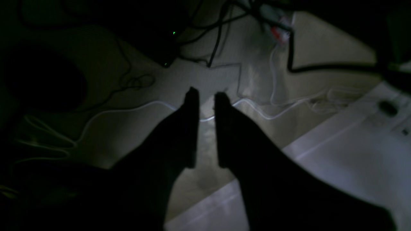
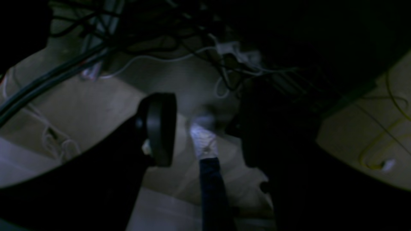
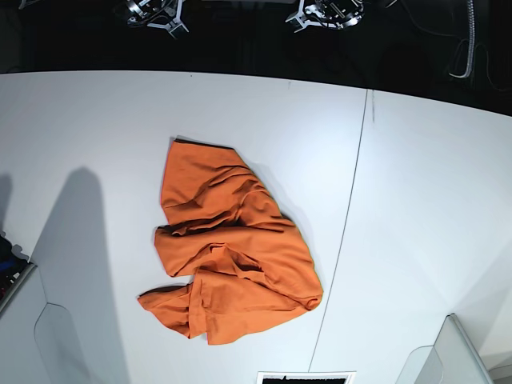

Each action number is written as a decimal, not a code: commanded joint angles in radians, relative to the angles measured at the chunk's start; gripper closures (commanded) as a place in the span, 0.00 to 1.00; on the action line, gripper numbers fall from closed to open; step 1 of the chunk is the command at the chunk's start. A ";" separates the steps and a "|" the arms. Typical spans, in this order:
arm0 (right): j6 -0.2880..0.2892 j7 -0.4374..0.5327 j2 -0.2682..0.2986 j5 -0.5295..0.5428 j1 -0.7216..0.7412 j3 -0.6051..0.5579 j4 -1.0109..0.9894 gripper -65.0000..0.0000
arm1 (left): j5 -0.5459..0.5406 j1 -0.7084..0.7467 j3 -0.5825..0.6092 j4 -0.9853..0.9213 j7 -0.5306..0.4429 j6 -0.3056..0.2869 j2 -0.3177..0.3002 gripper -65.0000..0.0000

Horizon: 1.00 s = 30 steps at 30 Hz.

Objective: Layout the t-shirt on the table in an organized manner, then fold the t-shirt properly

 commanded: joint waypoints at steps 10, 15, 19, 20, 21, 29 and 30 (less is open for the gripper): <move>0.141 0.005 0.007 0.008 -0.003 -0.001 0.008 0.52 | 0.000 0.045 -0.179 0.075 -0.005 -0.004 -0.001 0.76; 0.141 0.005 0.007 0.008 -0.003 -0.001 0.008 0.52 | 0.000 0.045 -0.180 0.074 -0.023 -0.004 -0.006 0.76; 0.141 0.005 0.007 0.008 -0.003 -0.001 0.008 0.52 | -0.001 0.046 -0.180 0.076 0.032 -0.004 -0.011 0.76; 0.141 0.005 0.007 0.008 -0.003 -0.001 0.008 0.52 | -0.001 0.052 -0.180 0.077 0.047 -0.004 -0.011 0.76; 0.141 0.005 0.007 0.008 -0.006 -0.001 0.008 0.52 | -0.001 0.060 -0.180 0.085 0.055 -0.004 -0.014 0.76; 0.150 0.005 0.082 0.061 -0.179 -0.001 0.266 0.52 | -0.126 0.256 -0.180 0.413 0.038 -0.038 -0.132 0.76; 0.156 0.005 0.101 0.084 -0.212 -0.001 0.329 0.52 | -0.137 0.284 -0.180 0.474 0.038 -0.037 -0.150 0.76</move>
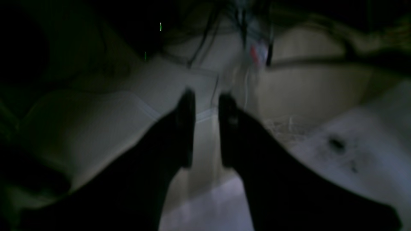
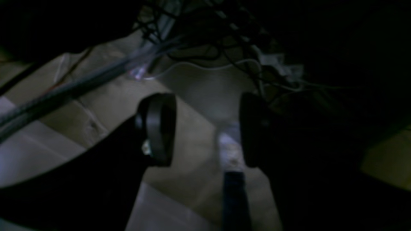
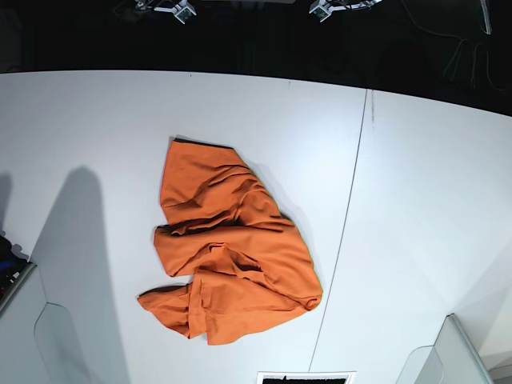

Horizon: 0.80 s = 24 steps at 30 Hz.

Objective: Layout the t-shirt on the table in an organized manner, then fold the t-shirt properly

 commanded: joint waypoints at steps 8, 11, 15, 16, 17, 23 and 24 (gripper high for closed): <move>0.029 -0.054 0.182 0.151 -0.250 0.000 0.564 0.52 | -0.061 0.221 -0.168 0.515 0.043 -0.008 -0.100 0.76; 0.029 -0.104 0.234 0.183 -0.314 0.000 0.755 0.52 | -0.101 0.307 -0.290 0.702 0.054 -0.037 -0.114 0.76; 0.029 -0.117 0.282 0.184 -0.372 0.000 0.956 0.52 | -0.158 0.388 -0.432 0.912 0.113 -0.096 -0.125 0.76; 0.029 -0.129 0.285 0.184 -0.374 0.000 0.998 0.52 | -0.193 0.402 -0.455 0.954 0.124 -0.107 -0.135 0.76; 0.028 -0.150 0.285 0.185 -0.374 0.002 1.035 0.52 | -0.224 0.415 -0.475 0.992 0.132 -0.117 -0.148 0.73; 0.025 -0.178 0.281 0.226 -0.362 0.029 1.201 0.52 | -0.321 0.452 -0.549 1.151 0.139 -0.155 -0.231 0.60; 0.025 -0.179 0.279 0.225 -0.352 0.038 1.225 0.52 | -0.333 0.449 -0.553 1.168 0.138 -0.154 -0.248 0.60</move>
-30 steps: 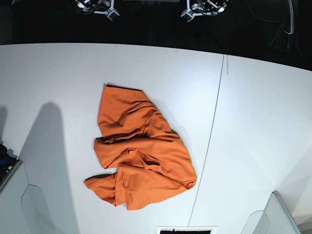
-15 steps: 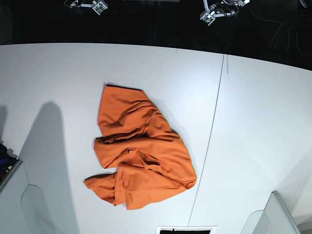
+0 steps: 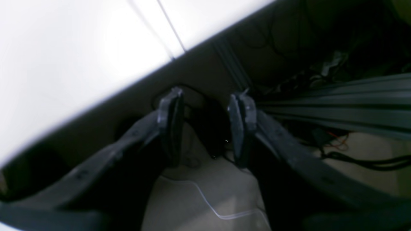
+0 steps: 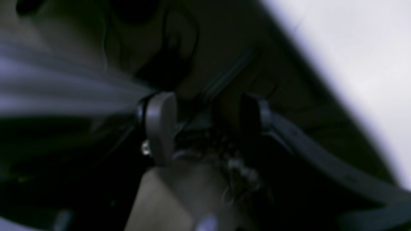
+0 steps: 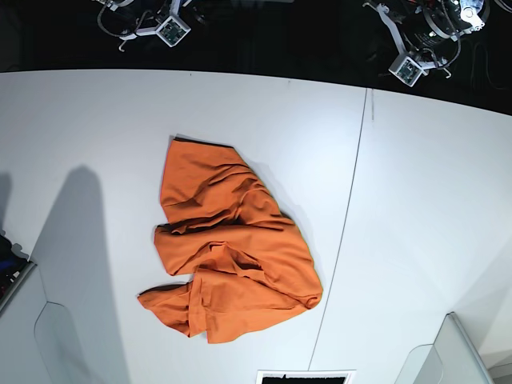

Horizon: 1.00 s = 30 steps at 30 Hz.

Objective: Layout the t-shirt on the table in an organized manner, then fold the t-shirt properly

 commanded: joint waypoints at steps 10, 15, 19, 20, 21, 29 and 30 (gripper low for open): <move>-0.053 0.022 -0.159 0.060 0.292 0.129 0.009 0.52 | -0.179 -0.209 -0.009 0.055 -0.041 -0.004 -0.126 0.45; -0.053 0.022 -0.338 0.066 0.483 0.183 -0.172 0.52 | -0.219 -0.406 0.048 -0.011 -0.040 -0.004 -0.134 0.45; -0.047 0.025 -0.449 0.063 0.622 0.218 -0.360 0.37 | -0.211 -0.600 0.195 -0.142 -0.060 -0.004 -0.133 0.45; -0.046 0.025 -0.469 0.056 0.649 0.224 -0.396 0.34 | -0.202 -0.650 0.233 -0.180 -0.064 -0.003 -0.128 0.45; -0.047 0.026 -0.487 0.042 0.670 0.230 -0.428 0.34 | -0.190 -0.700 0.266 -0.220 -0.063 -0.003 -0.121 0.45; -0.056 0.003 -0.583 -0.014 0.725 0.259 -0.608 0.34 | -0.191 -1.024 0.411 -0.541 -0.064 -0.003 -0.021 0.44; -0.060 -0.003 -0.592 -0.032 0.724 0.259 -0.624 0.34 | -0.195 -1.052 0.412 -0.568 -0.063 -0.003 -0.006 0.44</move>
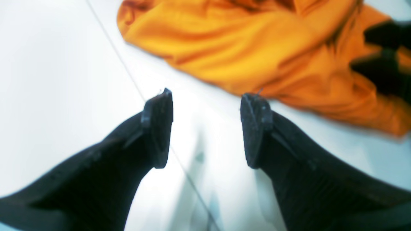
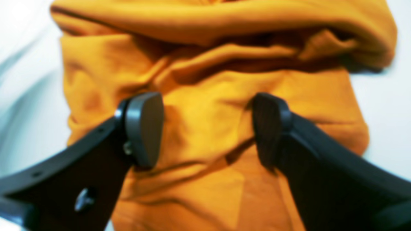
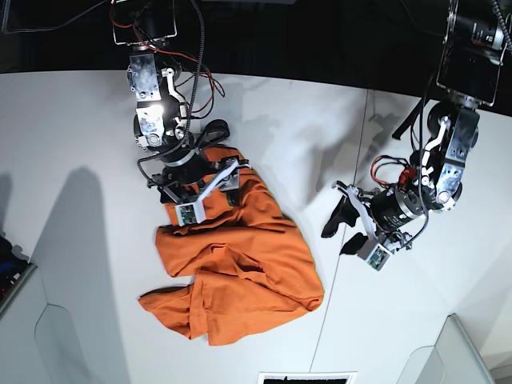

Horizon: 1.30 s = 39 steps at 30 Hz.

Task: Layout the t-shirt on the table in an organized manner, then fold the t-shirt properly
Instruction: 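Lower both grippers onto the orange t-shirt and pinch two edges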

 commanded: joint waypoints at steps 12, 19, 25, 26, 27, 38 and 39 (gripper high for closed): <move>-0.068 -0.083 0.031 -0.133 -0.213 -0.003 0.194 0.85 | -0.062 -0.201 0.087 -0.043 -0.024 0.000 0.040 0.44; -0.067 -0.104 0.085 -0.142 -0.356 -0.003 0.363 0.85 | 0.052 -0.267 0.285 -0.044 -0.038 0.019 0.149 0.44; -0.067 -0.102 0.084 -0.152 -0.378 -0.003 0.364 0.85 | 0.196 -0.301 0.469 -0.049 -0.052 0.038 0.265 0.44; -0.067 -0.102 0.084 -0.152 -0.376 -0.003 0.364 0.85 | 0.229 -0.304 0.501 -0.058 -0.064 0.058 0.282 0.44; -0.067 -0.103 0.084 -0.152 -0.376 -0.003 0.364 0.85 | 0.259 -0.306 0.530 -0.075 -0.076 0.095 0.296 0.44; -0.067 -0.102 0.084 -0.151 -0.376 -0.003 0.364 0.85 | 0.429 -0.416 0.610 -0.363 -0.177 0.270 0.390 0.44; -0.067 -0.102 0.084 -0.151 -0.376 -0.003 0.364 0.85 | 0.429 -0.420 0.610 -0.370 -0.182 0.270 0.390 0.44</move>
